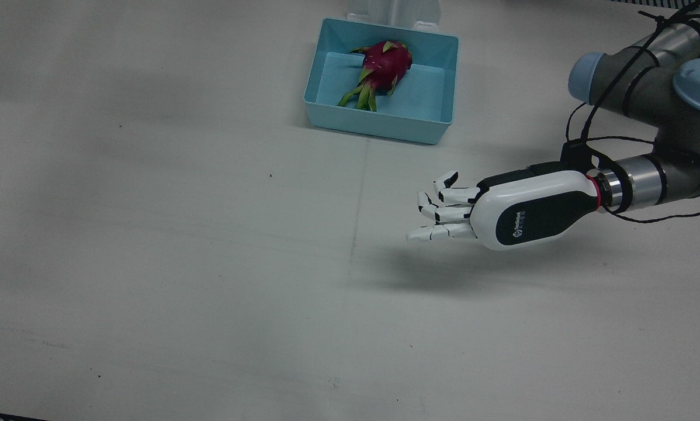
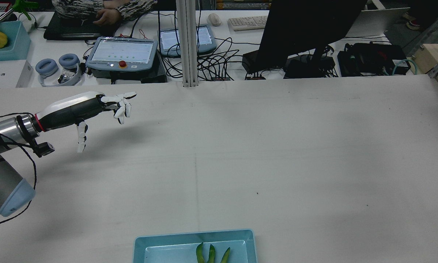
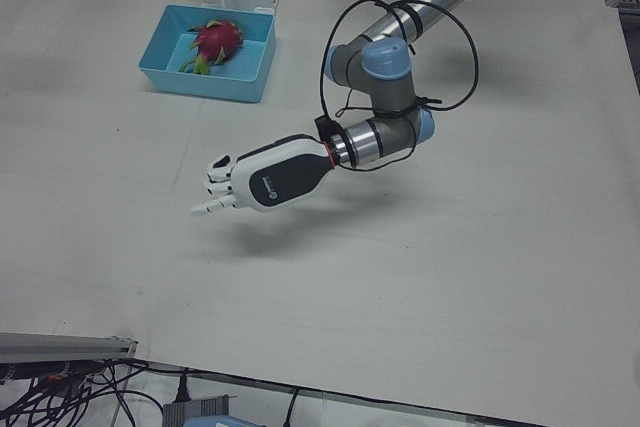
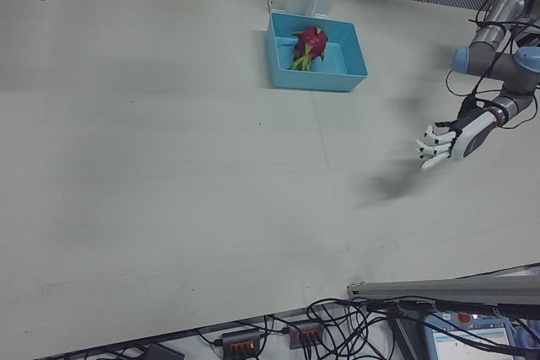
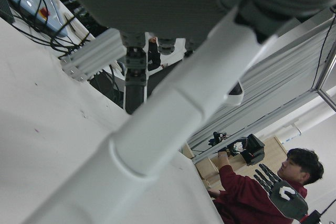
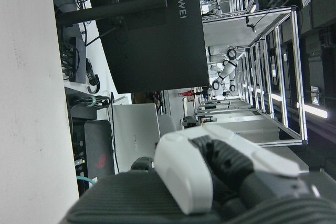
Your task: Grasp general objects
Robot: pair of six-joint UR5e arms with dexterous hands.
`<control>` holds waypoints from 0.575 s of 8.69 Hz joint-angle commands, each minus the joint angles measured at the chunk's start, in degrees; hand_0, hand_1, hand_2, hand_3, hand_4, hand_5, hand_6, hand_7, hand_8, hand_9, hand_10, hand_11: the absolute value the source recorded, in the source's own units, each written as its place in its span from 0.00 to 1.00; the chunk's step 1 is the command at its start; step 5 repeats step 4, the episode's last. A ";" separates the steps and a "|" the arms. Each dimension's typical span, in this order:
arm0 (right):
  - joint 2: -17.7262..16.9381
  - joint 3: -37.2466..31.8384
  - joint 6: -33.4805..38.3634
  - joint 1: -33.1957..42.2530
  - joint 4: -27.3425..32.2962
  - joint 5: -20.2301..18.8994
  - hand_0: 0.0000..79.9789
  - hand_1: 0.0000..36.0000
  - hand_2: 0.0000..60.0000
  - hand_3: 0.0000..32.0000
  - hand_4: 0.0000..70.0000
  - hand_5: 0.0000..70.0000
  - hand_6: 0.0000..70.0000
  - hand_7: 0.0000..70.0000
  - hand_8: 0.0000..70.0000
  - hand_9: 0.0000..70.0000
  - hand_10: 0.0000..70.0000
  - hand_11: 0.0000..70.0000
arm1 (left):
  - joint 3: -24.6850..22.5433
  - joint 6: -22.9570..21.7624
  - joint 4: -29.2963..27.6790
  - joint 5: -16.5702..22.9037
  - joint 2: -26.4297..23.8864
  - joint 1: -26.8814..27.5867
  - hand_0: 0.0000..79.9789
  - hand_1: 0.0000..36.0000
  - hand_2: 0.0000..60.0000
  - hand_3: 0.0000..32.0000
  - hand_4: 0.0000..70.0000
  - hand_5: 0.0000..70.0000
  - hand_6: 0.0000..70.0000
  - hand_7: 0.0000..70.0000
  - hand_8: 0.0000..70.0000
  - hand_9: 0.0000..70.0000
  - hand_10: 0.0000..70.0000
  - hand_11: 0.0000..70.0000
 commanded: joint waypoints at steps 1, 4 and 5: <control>0.00 -0.09 0.00 0.00 0.00 0.00 0.00 0.00 0.00 0.00 0.00 0.00 0.00 0.00 0.00 0.00 0.00 0.00 | 18.09 -0.69 -13.00 -9.12 0.48 -9.30 1.00 1.00 1.00 0.00 0.27 1.00 0.39 0.96 0.06 0.17 0.39 0.64; 0.00 -0.09 0.00 0.00 0.00 0.00 0.00 0.00 0.00 0.00 0.00 0.00 0.00 0.00 0.00 0.00 0.00 0.00 | 24.41 -0.25 -18.34 -17.62 5.04 -12.31 1.00 1.00 1.00 0.00 0.37 1.00 0.49 1.00 0.08 0.20 0.45 0.71; 0.00 -0.09 0.00 0.00 0.00 0.00 0.00 0.00 0.00 0.00 0.00 0.00 0.00 0.00 0.00 0.00 0.00 0.00 | 24.41 -0.25 -18.34 -17.62 5.04 -12.31 1.00 1.00 1.00 0.00 0.37 1.00 0.49 1.00 0.08 0.20 0.45 0.71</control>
